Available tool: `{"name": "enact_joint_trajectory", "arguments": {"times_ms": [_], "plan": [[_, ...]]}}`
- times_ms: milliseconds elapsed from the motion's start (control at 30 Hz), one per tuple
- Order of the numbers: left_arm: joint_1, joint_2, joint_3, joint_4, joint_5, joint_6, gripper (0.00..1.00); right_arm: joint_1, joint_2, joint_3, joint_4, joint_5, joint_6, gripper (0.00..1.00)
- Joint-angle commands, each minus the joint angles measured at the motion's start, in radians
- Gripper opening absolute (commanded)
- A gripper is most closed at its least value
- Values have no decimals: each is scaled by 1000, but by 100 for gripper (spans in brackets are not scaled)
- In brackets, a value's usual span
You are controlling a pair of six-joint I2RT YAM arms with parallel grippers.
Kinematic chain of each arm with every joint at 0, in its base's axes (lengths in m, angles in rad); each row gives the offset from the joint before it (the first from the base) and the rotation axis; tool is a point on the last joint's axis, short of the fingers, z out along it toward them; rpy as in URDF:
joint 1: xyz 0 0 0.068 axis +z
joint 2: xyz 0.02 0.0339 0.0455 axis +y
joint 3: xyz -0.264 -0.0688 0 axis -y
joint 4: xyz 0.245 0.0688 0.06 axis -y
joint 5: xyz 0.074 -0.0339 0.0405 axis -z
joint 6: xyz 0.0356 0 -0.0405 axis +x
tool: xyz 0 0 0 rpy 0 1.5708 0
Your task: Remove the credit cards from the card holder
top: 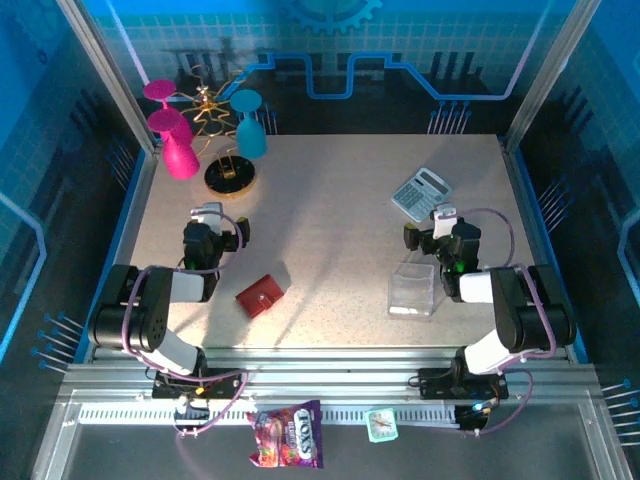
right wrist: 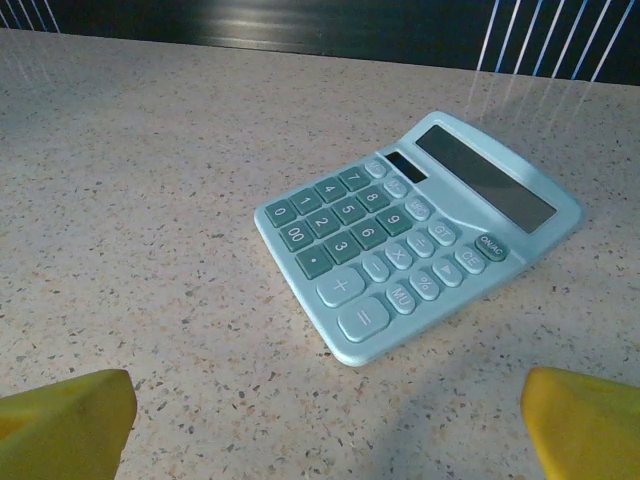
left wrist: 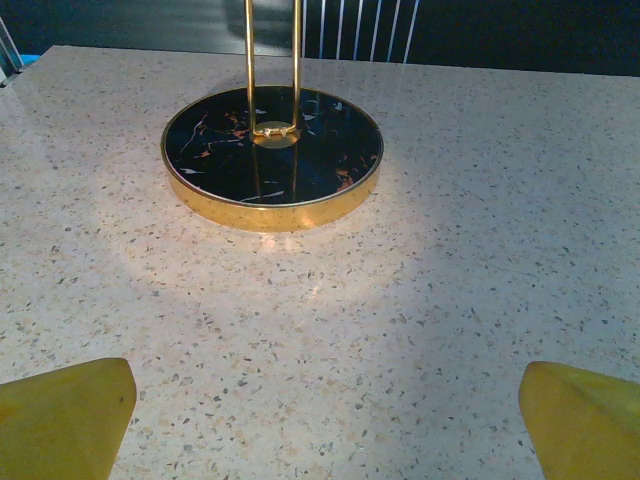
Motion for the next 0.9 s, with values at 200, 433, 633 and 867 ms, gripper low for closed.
{"name": "enact_joint_trajectory", "arguments": {"times_ms": [200,433,633,867], "plan": [[1,8,-11,30,-11,-10,99,12,6,14,4,18,-15,100],[1,7,-8,29,-11,-10,99,12,6,16,0,16,-14,100],[-1,7,-2,10,38,7,99,11,6,14,3,18,-14,100],[1,7,-2,13,39,7,99,12,6,15,4,18,-14,100]]}}
